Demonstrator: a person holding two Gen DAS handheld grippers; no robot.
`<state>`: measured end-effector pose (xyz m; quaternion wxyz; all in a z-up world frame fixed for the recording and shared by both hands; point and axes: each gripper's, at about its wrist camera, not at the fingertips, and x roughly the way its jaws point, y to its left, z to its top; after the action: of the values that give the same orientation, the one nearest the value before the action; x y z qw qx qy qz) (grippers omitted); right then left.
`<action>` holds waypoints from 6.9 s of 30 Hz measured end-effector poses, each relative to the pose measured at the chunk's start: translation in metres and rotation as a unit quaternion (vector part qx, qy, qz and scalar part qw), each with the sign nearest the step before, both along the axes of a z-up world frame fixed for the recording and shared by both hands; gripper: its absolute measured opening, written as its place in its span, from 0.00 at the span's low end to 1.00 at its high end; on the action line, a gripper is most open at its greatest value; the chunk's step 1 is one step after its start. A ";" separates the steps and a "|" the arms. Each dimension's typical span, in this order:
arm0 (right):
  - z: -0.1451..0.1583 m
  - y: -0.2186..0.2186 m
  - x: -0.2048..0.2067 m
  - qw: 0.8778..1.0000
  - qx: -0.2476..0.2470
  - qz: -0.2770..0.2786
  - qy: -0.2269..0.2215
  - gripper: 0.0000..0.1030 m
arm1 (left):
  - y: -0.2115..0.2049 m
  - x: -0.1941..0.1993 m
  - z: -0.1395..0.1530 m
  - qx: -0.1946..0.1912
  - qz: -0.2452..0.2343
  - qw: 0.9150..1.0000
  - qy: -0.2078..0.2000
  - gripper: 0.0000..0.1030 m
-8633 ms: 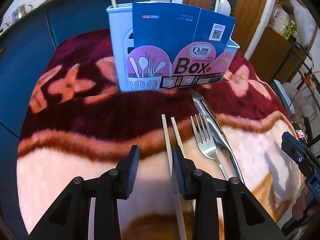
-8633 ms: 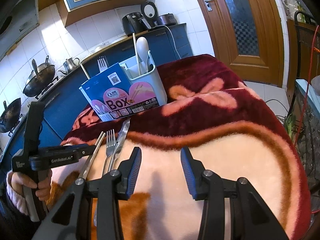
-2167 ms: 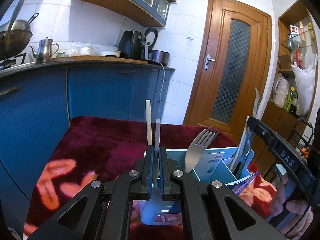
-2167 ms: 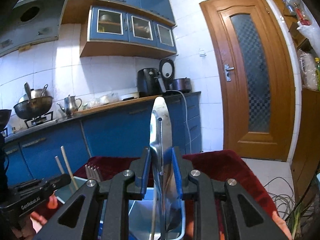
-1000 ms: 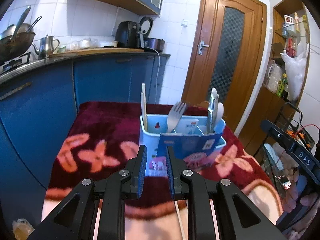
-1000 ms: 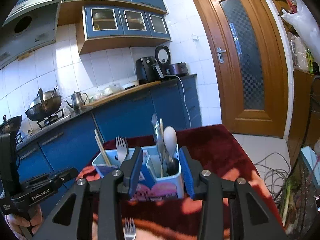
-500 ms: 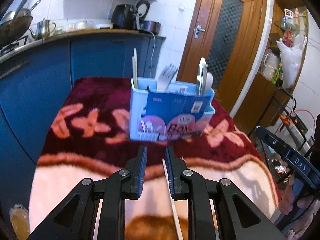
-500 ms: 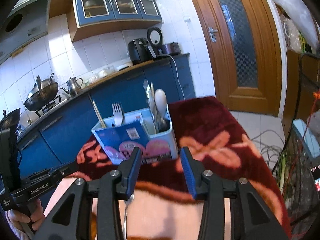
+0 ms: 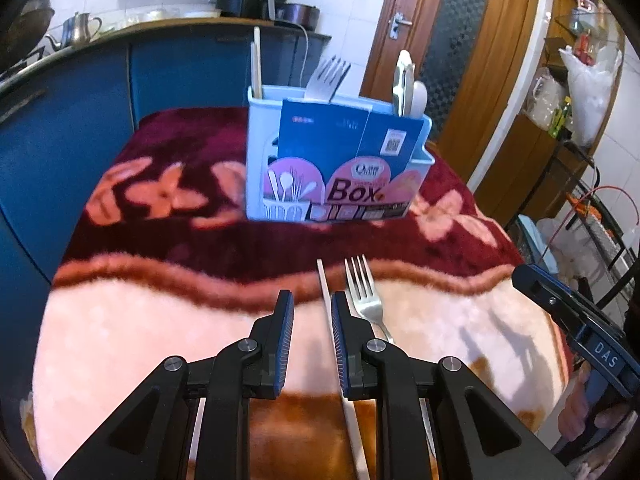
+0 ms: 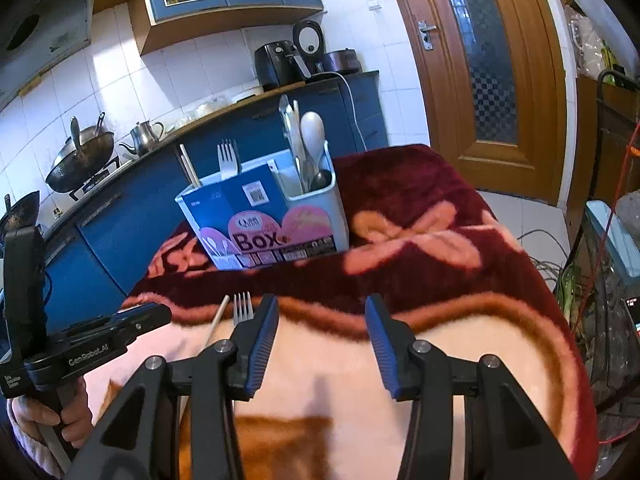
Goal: Organize utensils
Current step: 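Move both tools back down to the chopstick and fork on the blanket, then grasp the wooden chopstick with the left tool while the right tool grasps the metal fork, then lift and carry the chopstick with the left tool to the caddy while the right tool carries the fork, then open the left tool to drop the chopstick into the caddy while the right tool drops the fork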
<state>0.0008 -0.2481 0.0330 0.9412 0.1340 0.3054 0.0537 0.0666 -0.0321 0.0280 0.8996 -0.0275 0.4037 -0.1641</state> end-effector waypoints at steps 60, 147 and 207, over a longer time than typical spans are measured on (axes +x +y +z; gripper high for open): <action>-0.025 0.070 0.023 0.988 -0.046 0.103 0.107 0.27 | 0.071 -0.019 0.013 -0.076 0.050 0.991 -0.093 0.04; 0.052 -0.010 0.061 0.987 0.043 0.055 -0.148 0.05 | 0.025 0.116 0.111 -0.123 0.120 0.928 -0.329 0.04; 0.056 0.013 0.116 0.981 -0.028 0.020 -0.191 0.29 | 0.013 0.086 0.068 -0.038 0.137 0.944 -0.297 0.25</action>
<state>0.1171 -0.2356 0.0887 0.9843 0.0886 0.1246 0.0887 0.1524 -0.0193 0.0958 0.9907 -0.0666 0.1046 -0.0554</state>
